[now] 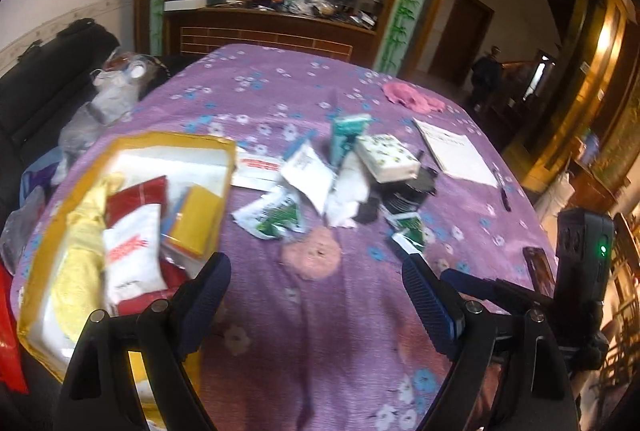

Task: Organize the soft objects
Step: 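Move both tools back from the foam box toward the pile of items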

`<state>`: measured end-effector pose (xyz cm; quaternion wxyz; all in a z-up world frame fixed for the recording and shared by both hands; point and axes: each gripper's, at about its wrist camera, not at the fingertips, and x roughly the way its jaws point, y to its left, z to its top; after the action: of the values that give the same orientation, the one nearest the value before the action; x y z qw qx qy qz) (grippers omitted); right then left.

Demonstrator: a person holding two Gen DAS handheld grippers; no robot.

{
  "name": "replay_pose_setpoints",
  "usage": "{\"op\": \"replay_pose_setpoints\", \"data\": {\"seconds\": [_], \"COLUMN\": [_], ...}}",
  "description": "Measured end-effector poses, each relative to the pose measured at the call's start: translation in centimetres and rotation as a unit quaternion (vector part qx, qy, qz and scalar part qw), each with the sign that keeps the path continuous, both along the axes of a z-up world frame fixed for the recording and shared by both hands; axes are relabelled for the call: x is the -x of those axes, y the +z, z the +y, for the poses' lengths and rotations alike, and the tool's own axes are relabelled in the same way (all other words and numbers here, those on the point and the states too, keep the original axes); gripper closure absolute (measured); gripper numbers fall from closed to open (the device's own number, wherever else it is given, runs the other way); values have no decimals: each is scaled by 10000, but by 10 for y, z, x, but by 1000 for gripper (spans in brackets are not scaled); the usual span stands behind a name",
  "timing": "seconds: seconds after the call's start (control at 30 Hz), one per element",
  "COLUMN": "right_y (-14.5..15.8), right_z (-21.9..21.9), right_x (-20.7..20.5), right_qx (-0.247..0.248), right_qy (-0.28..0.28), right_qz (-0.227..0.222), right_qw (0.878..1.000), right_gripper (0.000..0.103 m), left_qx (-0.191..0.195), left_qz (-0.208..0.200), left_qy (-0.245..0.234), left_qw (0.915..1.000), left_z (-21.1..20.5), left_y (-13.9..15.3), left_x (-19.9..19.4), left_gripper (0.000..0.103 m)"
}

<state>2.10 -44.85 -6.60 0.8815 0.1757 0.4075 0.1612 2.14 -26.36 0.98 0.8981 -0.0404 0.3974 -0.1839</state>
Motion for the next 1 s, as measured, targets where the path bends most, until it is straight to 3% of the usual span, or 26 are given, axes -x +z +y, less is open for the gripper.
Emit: {"op": "replay_pose_setpoints", "data": {"seconds": [0.57, 0.93, 1.0], "right_y": [-17, -36, -37], "right_z": [-38, -44, -42], "right_x": [-8, -60, -63], "right_qx": [-169, -457, -407], "right_qy": [-571, -1010, -1062], "right_qz": [264, 625, 527], "right_qw": [9979, 9919, 9921], "right_gripper": [34, 35, 41], "left_qx": [102, 107, 88], "left_qz": [440, 605, 631], "left_qy": [-156, -89, -80], "left_qw": [9989, 9981, 9979], "left_z": [-2, 6, 6], "left_y": [-22, -33, -35], "left_x": [-6, -19, -21], "left_gripper": [13, 13, 13]}}
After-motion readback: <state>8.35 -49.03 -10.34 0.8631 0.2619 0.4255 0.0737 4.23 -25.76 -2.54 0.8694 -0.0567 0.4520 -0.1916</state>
